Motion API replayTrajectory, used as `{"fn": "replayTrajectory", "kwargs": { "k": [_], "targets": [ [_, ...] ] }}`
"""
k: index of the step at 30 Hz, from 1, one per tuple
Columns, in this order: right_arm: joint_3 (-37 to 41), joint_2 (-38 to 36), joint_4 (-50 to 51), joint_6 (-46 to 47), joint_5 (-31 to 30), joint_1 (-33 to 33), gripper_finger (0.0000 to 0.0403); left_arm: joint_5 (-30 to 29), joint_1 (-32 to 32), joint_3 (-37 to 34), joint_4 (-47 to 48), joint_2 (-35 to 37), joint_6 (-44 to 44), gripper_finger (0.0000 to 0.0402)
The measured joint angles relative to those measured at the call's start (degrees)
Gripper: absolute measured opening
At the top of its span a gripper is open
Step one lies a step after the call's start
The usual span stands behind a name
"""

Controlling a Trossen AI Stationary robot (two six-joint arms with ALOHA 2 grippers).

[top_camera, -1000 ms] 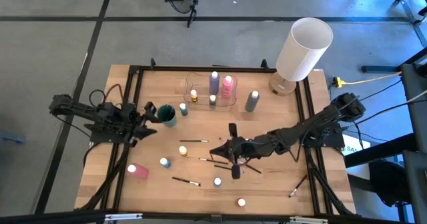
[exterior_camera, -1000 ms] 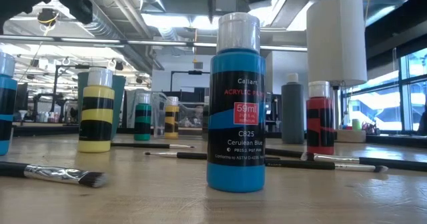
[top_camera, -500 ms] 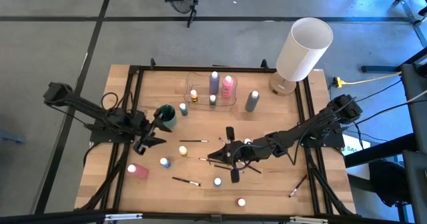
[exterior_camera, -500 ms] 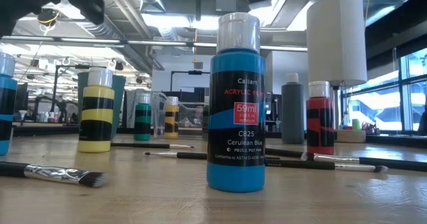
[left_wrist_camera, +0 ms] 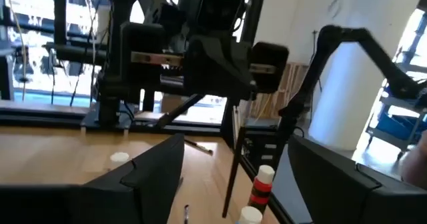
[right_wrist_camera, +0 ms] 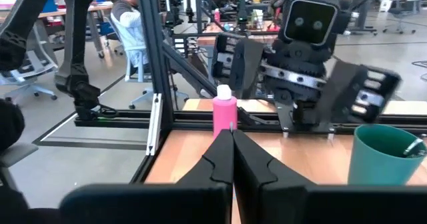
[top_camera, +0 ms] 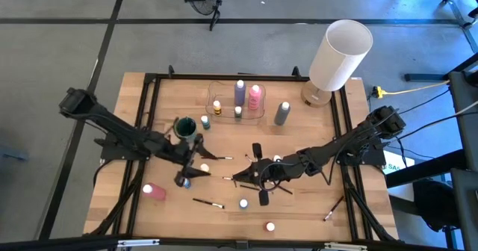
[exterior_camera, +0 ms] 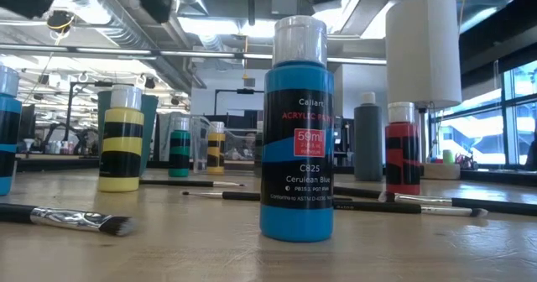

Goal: Pick & Place Paint Supplies
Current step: Put the black paint brush into the green cup

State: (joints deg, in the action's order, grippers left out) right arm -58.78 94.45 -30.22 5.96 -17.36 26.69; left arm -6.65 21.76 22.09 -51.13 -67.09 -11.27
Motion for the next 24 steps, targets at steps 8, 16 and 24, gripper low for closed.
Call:
{"fn": "replayTrajectory", "kwargs": {
  "k": [8,16,24],
  "targets": [
    [0.00,0.00,0.75,-0.46,0.06,0.86,0.0000,4.78,-0.04,6.23,-0.16,-10.15,4.40,0.0266],
    [0.02,0.00,1.53,-0.52,0.04,0.83,0.0000,5.25,-0.11,12.08,-0.58,-18.06,8.57,0.0265],
    [0.02,0.00,2.25,-0.61,0.00,0.64,0.0000,4.68,-0.11,16.37,-0.52,-22.11,8.64,0.0265]
  ]
}}
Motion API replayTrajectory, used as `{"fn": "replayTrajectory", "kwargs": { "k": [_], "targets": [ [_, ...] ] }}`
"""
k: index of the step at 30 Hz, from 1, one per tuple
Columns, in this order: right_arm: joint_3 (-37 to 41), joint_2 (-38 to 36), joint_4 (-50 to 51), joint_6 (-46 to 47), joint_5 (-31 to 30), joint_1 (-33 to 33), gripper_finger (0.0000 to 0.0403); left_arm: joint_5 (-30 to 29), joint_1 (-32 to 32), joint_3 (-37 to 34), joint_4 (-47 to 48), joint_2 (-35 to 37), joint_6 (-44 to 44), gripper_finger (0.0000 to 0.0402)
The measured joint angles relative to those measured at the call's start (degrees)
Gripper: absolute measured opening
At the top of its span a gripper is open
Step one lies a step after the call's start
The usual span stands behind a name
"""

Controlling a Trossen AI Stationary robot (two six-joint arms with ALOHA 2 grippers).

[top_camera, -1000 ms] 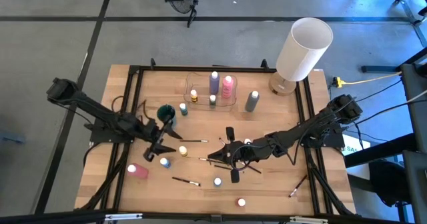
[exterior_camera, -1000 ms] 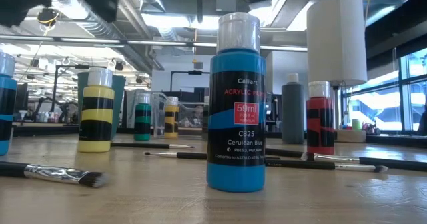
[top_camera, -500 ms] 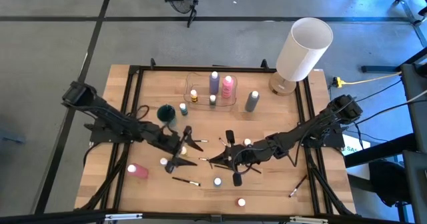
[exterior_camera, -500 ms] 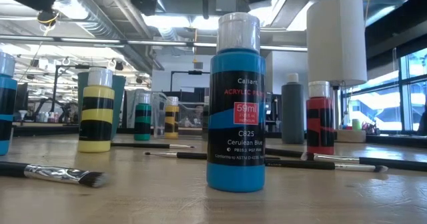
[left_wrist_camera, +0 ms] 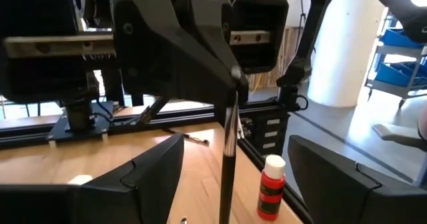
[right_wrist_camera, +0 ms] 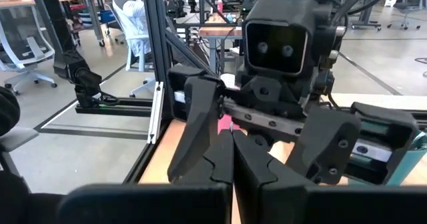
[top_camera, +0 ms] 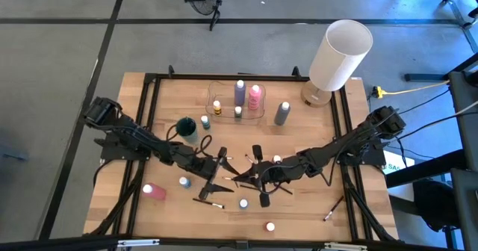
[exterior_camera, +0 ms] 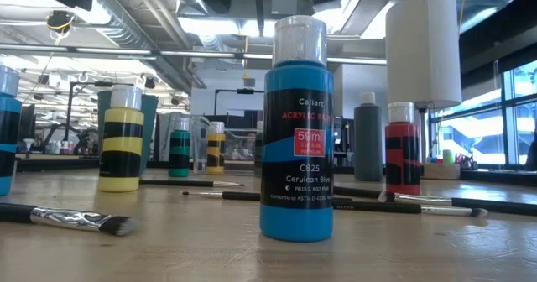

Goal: Pick & Place Paint Supplies
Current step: Put the black paint brush into the green cup

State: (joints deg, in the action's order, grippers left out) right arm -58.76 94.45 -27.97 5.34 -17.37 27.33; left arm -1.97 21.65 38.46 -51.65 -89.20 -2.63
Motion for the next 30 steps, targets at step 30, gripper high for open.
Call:
{"fn": "replayTrajectory", "kwargs": {
  "k": [30],
  "targets": [
    [0.00,0.00,1.03,0.37,-1.01,0.00,0.0000,-2.85,0.00,0.28,2.16,-0.16,2.91,0.0185]
  ]
}}
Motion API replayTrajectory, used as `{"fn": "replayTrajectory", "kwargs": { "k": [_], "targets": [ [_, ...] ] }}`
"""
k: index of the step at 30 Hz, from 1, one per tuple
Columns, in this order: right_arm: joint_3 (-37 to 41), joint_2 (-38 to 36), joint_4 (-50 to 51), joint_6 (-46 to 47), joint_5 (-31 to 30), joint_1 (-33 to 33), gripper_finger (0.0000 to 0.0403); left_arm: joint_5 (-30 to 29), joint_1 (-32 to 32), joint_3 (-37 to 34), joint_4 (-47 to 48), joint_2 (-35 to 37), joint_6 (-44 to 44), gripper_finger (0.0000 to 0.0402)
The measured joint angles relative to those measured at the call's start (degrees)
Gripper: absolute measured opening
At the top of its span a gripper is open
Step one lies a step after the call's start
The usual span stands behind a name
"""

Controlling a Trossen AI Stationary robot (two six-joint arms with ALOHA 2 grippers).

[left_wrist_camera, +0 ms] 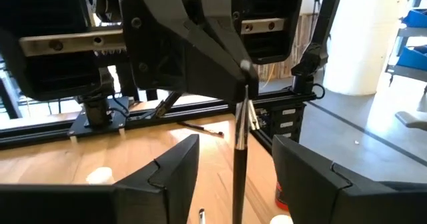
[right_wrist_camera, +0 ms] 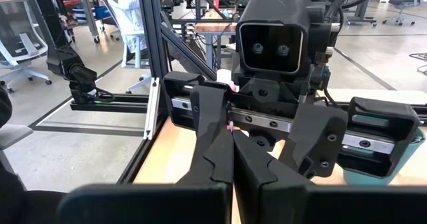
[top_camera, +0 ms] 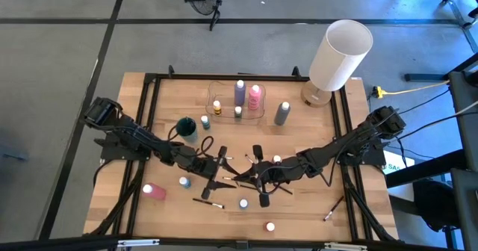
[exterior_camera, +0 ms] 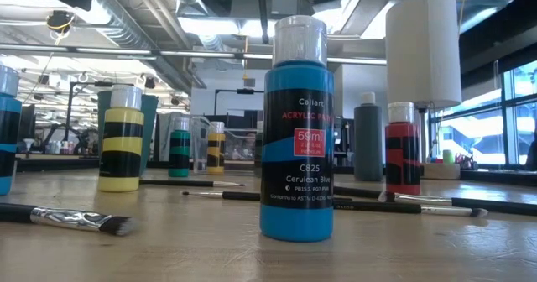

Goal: Pick & Place Paint Supplies
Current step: Put the black paint brush into the green cup

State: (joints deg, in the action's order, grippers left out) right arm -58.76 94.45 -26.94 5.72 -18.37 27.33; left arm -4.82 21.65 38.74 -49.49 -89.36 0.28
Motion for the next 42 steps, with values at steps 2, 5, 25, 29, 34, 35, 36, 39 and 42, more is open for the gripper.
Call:
{"fn": "replayTrajectory", "kwargs": {
  "k": [2,5,25,29,34,35,36,39,42],
  "targets": [
    [0.00,0.00,0.11,0.00,0.00,0.00,0.0000,-0.23,-0.02,0.00,0.04,0.00,0.00,0.0178],
    [0.00,0.00,0.20,0.00,0.00,0.00,0.0000,-0.29,-0.02,0.00,0.06,0.00,0.06,0.0168],
    [0.00,-0.02,1.07,1.16,0.00,-0.50,0.0000,-2.01,-0.01,0.00,0.43,0.00,0.56,0.0082],
    [0.00,-0.02,1.13,1.16,0.00,-0.52,0.0000,-1.99,0.00,0.00,0.81,0.00,1.95,0.0051],
    [0.00,-0.02,1.33,1.13,0.40,-0.55,0.0000,-2.01,0.00,0.00,0.91,0.00,1.98,0.0014],
    [0.00,-0.02,1.45,1.13,0.37,-0.52,0.0001,-1.99,0.00,0.00,0.99,0.00,1.98,0.0015],
    [0.00,-0.02,1.48,1.13,0.41,-0.55,0.0001,-2.01,0.00,0.00,1.10,0.00,1.98,0.0015],
    [0.00,-0.02,1.80,1.13,0.42,-0.52,0.0006,-2.05,0.00,0.00,1.59,0.00,1.99,0.0014],
    [0.00,-0.02,3.14,3.18,0.39,-0.45,0.0019,-2.09,-0.02,0.00,2.35,0.00,2.01,0.0014]
  ]
}}
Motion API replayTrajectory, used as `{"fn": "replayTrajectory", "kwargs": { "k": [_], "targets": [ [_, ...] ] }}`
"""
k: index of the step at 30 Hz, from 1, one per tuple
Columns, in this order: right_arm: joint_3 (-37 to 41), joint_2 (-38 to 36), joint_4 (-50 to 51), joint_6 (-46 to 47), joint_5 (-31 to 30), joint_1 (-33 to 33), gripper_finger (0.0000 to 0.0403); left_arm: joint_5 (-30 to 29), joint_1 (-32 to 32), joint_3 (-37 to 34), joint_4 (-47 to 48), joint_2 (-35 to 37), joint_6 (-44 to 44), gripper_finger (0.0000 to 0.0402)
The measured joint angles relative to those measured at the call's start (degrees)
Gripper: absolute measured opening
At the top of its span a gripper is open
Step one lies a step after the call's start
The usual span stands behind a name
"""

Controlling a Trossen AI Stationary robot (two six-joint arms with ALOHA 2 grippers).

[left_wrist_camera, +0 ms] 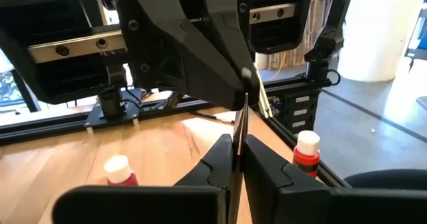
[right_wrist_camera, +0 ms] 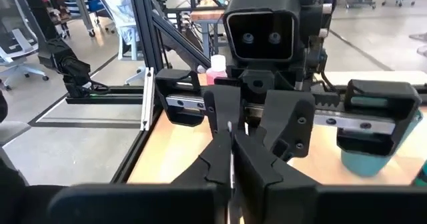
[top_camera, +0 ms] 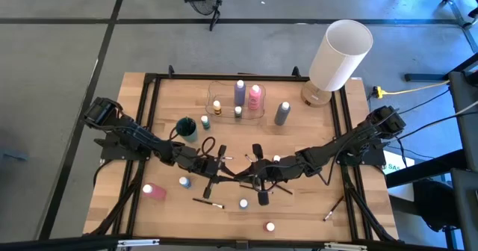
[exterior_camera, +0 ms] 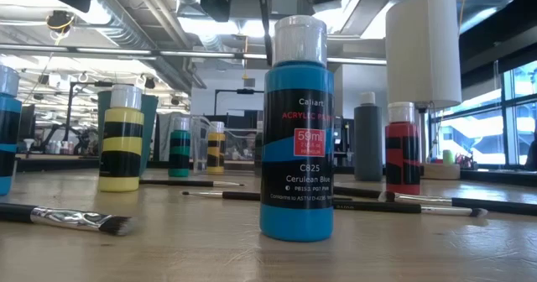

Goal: Pick & Place Paint Supplies
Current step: Put the black paint brush into the green cup

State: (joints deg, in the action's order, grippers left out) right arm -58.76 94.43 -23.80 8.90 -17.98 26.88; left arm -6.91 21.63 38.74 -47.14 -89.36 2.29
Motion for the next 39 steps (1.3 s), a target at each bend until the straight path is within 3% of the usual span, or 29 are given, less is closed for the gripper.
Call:
{"fn": "replayTrajectory", "kwargs": {
  "k": [5,14,16,22,28,30,34,39],
  "targets": [
    [0.00,-0.04,1.90,1.58,0.16,0.25,0.0067,-0.16,0.04,0.00,0.49,0.00,0.06,0.0014],
    [0.00,-0.04,1.56,0.91,-1.12,0.67,0.0203,-3.41,0.07,0.00,3.26,1.60,0.13,0.0014],
    [0.00,-0.04,1.53,0.25,-0.51,0.66,0.0222,-7.51,0.53,0.00,6.87,3.62,1.29,0.0014],
    [0.00,-0.04,0.32,-2.58,3.45,1.21,0.0237,-27.90,3.65,0.00,20.33,12.24,6.23,0.0014],
    [0.00,-0.04,-1.30,-6.54,3.81,3.02,0.0236,-36.60,6.16,0.00,34.48,21.65,6.57,0.0014],
    [0.00,-0.04,-1.30,-6.80,3.84,3.46,0.0236,-42.34,7.07,0.00,40.29,24.81,6.46,0.0015],
    [0.00,-0.04,-0.78,-6.82,3.83,3.62,0.0236,-54.76,8.73,0.00,52.68,31.05,2.02,0.0015],
    [0.00,-0.04,-0.45,-6.82,3.81,3.60,0.0236,-58.16,9.04,0.00,67.66,38.20,-8.95,0.0016]
  ]
}}
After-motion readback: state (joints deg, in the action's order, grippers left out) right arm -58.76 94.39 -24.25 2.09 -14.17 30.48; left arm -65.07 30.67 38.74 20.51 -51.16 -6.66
